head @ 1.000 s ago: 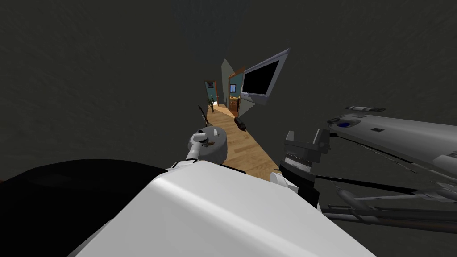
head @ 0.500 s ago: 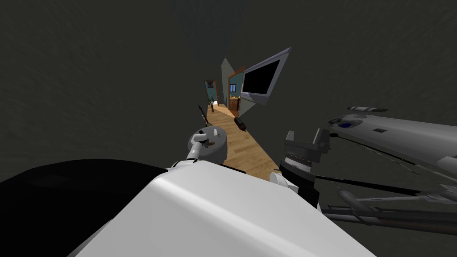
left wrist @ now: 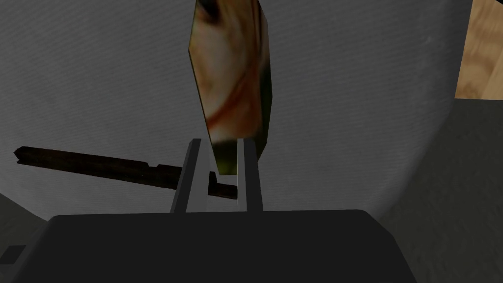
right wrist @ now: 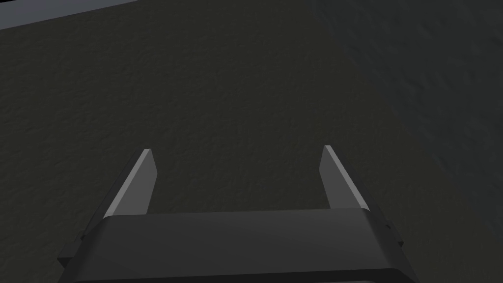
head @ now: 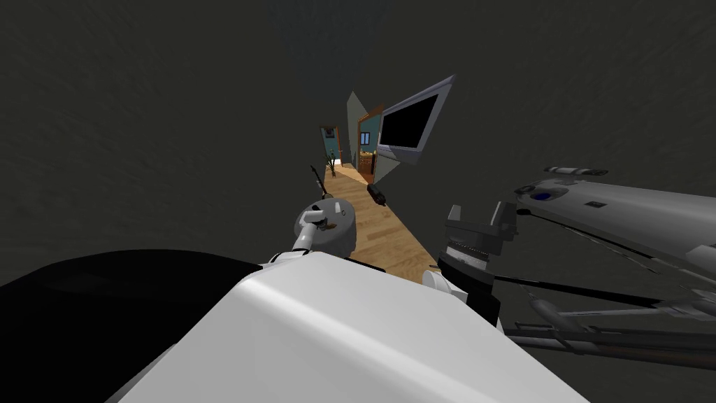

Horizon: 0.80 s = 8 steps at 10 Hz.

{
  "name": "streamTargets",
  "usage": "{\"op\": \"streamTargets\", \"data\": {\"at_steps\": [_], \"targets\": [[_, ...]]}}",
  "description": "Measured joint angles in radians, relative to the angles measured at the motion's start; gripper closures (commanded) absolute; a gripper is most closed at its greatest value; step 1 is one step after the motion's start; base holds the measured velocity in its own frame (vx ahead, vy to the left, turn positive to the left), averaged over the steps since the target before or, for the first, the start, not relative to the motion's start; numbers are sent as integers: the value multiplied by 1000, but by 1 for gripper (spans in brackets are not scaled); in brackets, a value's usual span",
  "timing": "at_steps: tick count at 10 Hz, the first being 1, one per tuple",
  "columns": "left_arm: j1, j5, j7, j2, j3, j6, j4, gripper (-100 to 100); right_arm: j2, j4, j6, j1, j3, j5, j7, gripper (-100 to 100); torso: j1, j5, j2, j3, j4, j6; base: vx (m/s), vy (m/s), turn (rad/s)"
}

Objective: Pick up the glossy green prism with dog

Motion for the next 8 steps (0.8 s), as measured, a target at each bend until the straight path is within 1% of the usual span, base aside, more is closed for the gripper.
{"op": "streamTargets", "data": {"at_steps": [2,3,4,7,8], "targets": [[0,0,0,0,0,1,0,100,0,0,0,0,0,0,0,0,2,1,-2,-1,-1,0,0,0,0],[0,0,0,0,0,1,0,0,0,0,0,0,0,0,0,0,3,1,-3,-2,-1,0,0,0,0],[0,0,0,0,0,1,0,100,0,0,0,0,0,0,0,0,3,1,-3,-2,-1,0,6,12,-13],[-6,1,-1,4,9,54,-36,100,0,0,0,0,0,0,0,0,2,0,-2,-1,0,1,-2,1,-4],[-7,1,-1,5,10,59,-39,0,0,0,0,0,0,0,0,0,2,1,-2,-1,-1,1,0,0,0]]}}
